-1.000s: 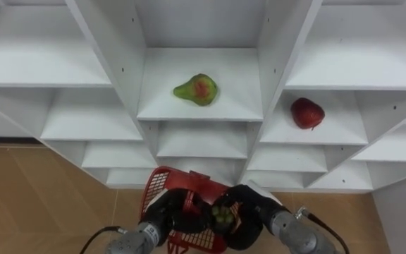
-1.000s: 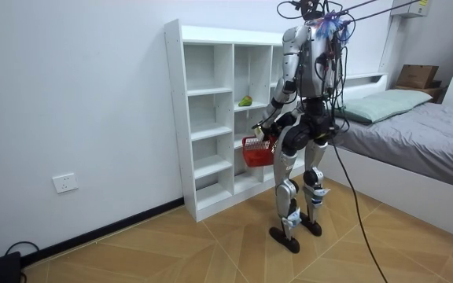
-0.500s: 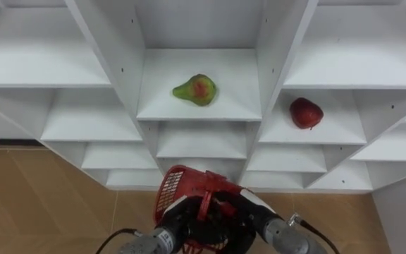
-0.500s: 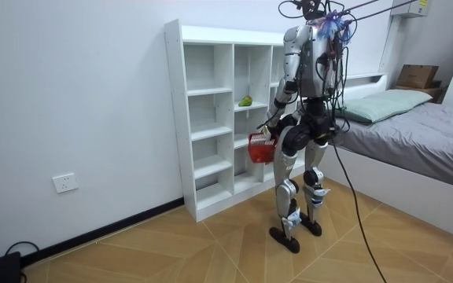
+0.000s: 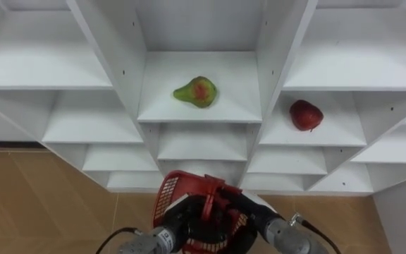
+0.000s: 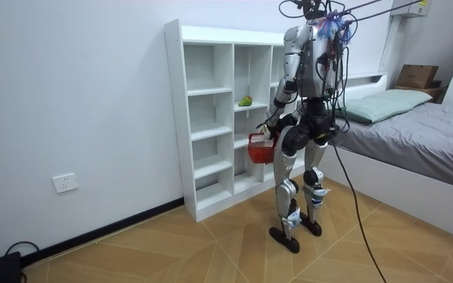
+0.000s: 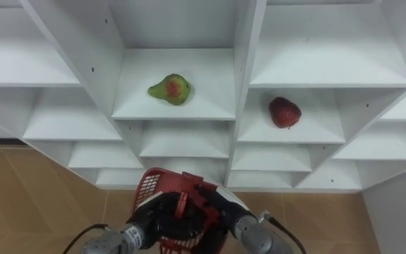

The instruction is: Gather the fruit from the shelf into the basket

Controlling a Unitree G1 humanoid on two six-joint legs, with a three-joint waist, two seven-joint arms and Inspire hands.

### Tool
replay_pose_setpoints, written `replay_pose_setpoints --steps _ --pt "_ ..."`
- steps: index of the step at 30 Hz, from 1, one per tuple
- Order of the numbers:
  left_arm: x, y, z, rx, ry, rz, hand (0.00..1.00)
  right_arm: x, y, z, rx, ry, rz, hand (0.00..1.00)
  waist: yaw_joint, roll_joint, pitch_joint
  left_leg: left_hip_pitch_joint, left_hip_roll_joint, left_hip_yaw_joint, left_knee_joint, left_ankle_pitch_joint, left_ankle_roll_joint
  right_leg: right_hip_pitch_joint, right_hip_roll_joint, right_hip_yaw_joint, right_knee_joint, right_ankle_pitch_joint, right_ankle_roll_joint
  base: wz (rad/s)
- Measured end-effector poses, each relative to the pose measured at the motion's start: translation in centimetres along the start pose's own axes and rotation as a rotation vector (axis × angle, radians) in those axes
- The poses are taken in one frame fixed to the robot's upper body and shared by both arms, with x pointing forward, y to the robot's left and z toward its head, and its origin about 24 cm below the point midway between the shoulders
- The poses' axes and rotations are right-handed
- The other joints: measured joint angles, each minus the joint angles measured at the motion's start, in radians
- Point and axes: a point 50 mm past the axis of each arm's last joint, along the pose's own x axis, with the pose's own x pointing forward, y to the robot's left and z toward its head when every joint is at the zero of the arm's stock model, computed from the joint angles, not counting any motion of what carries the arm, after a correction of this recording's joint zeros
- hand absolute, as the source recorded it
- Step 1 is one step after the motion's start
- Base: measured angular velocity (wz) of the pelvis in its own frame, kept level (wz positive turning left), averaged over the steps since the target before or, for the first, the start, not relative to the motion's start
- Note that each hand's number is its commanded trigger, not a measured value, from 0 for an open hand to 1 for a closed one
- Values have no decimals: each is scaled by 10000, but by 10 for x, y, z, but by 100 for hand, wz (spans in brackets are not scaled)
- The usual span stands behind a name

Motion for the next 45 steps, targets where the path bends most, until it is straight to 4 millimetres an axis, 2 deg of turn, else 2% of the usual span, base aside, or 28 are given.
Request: replay_pose_setpoints --steps 8,16,20,21,24,28,38,45 --pt "-3 12 2 -252 -155 688 100 -1 -3 0 -10 -19 -116 0 11 17 -42 120 11 87 -87 0 -1 42 44 87 -37 6 -1 -2" --pt "-7 22 -3 -265 68 1370 100 0 -3 3 0 -141 -113 0 6 -19 -88 590 3 -1 -249 0 -2 610 42 13 -335 40 30 2" --pt "-11 26 -7 -338 151 1764 100 -1 -6 11 360 -599 -264 0 -18 -145 -113 899 -6 -9 -423 4 -5 875 45 38 -404 34 38 0" --pt "-12 27 -9 -321 235 1869 100 -3 -6 12 467 -693 -291 0 9 -206 -128 1054 -7 -8 -496 5 -6 1033 45 56 -486 32 42 0" --pt "-17 35 -16 -402 476 2356 100 -6 -9 18 252 -1040 -201 0 10 -438 -102 1270 -10 -3 -598 11 -17 1262 56 63 -597 23 52 0" --pt "-21 39 -25 -456 824 2667 100 -9 -10 21 160 -1194 50 0 12 -620 -142 1390 -21 3 -683 8 -17 1423 106 54 -730 48 79 2" --pt "-36 60 -36 -932 1143 4156 100 -23 -24 46 221 -2535 415 0 191 -620 -94 1795 8 9 -952 6 -20 1708 140 110 -772 59 87 -1" --pt "-47 60 -57 -1344 1726 4655 100 -28 -23 54 85 -2917 684 0 317 -702 -65 1880 20 4 -1032 8 -24 1785 139 95 -845 64 87 0"
